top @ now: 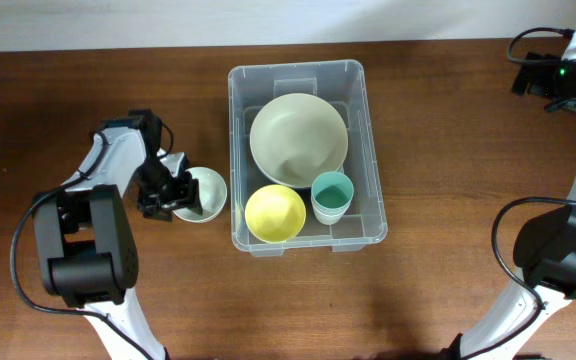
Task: Pack container
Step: 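Grasp the white bowl's rim with the left gripper and lift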
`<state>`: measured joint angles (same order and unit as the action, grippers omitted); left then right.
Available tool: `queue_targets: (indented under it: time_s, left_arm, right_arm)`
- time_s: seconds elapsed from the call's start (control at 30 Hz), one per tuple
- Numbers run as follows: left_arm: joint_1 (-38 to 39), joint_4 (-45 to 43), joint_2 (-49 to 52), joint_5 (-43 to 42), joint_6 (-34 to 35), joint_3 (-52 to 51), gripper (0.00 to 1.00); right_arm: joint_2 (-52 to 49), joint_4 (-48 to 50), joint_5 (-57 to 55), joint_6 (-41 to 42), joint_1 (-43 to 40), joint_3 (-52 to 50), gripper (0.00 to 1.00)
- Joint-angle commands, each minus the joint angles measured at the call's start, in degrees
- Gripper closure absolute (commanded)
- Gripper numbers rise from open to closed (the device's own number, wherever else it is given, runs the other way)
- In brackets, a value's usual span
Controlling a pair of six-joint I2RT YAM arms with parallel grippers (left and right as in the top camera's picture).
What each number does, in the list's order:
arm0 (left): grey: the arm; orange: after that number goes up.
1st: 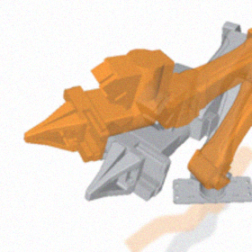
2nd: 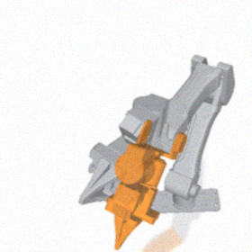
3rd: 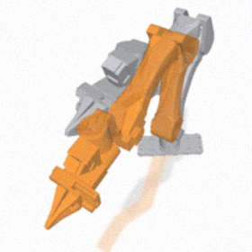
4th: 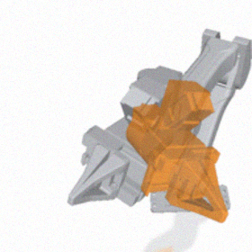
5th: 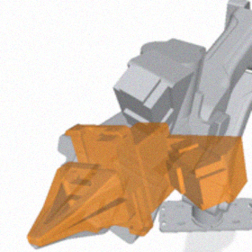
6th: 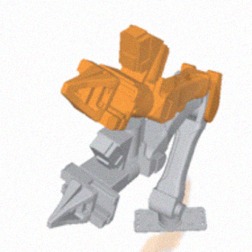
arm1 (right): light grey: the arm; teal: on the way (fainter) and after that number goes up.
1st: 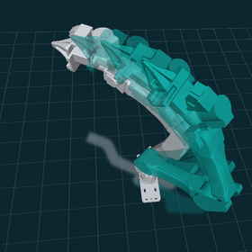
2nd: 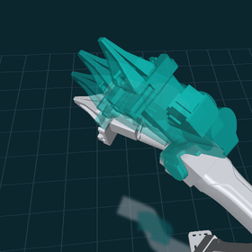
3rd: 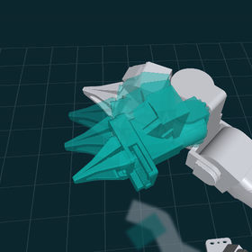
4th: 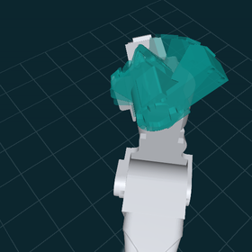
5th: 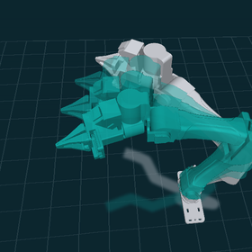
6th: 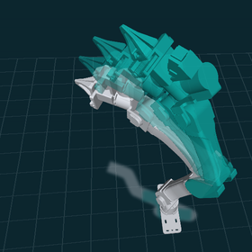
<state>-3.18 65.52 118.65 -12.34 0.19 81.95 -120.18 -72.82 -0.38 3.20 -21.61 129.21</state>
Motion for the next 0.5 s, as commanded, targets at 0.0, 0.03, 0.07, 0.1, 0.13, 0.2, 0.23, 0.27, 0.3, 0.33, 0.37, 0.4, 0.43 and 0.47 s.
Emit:
queue_targets:
  time_s: [0.0,0.03,0.07,0.1,0.13,0.2,0.23,0.27,0.3,0.33,0.37,0.4,0.43,0.47]
  left_arm:
    - [-0.09,-0.46,-0.13,-1.01,0.24,-0.87,0.67]
    - [-0.11,-0.44,-0.15,-1.01,0.24,-0.87,0.73]
    - [-0.11,-0.44,-0.15,-1.01,0.26,-0.83,0.78]
    - [-0.11,-0.42,-0.15,-1.01,0.55,-0.79,0.84]
    - [-0.11,-0.42,-0.15,-1.01,1.03,-0.74,0.91]
    - [-0.11,-0.39,-0.15,-1.01,2.47,-0.28,0.99]
    - [-0.11,-0.28,-0.17,-1.01,3.19,0.24,0.99]
    - [-0.11,-0.13,-0.26,-1.01,3.5,1.01,0.99]
    - [-0.11,-0.13,-0.44,-0.98,3.72,1.92,0.99]
    - [-0.11,-0.13,-0.83,-0.96,3.87,2.95,0.99]
    - [-0.11,-0.11,-1.36,-0.52,4.44,4.28,0.99]
    - [-0.11,0.04,-2.01,-0.07,5.01,5.79,0.99]
    - [-0.09,0.24,-2.69,0.26,5.27,7.28,0.99]
    - [-0.09,0.61,-3.74,0.7,5.77,9.42,0.99]
  right_arm:
    - [0.81,0.13,0.13,0.48,-0.02,0.85,0.01]
    - [0.81,0.13,0.13,0.48,-0.02,0.85,0.01]
    - [0.81,0.13,0.13,0.48,-0.02,0.85,0.01]
    - [0.81,0.13,0.13,0.48,-0.02,0.85,0.01]
    - [0.81,0.13,0.13,0.48,-0.02,0.85,0.01]
    - [0.81,0.13,0.11,0.48,-0.02,0.85,0.01]
    - [0.81,0.13,0.13,0.48,-0.02,0.85,0.01]
    - [0.81,0.13,0.13,0.48,-0.02,0.85,0.01]
    - [0.81,0.13,0.13,0.48,-0.02,0.85,0.01]
    - [0.81,0.13,0.13,0.48,-0.02,0.85,0.01]
    - [0.81,0.13,0.13,0.48,-0.02,0.85,0.01]
    - [0.81,0.13,0.13,0.48,-0.02,0.85,0.01]
    - [0.81,0.13,0.11,0.48,-0.02,0.85,0.01]
    - [0.81,0.13,0.13,0.48,-0.02,0.85,0.01]
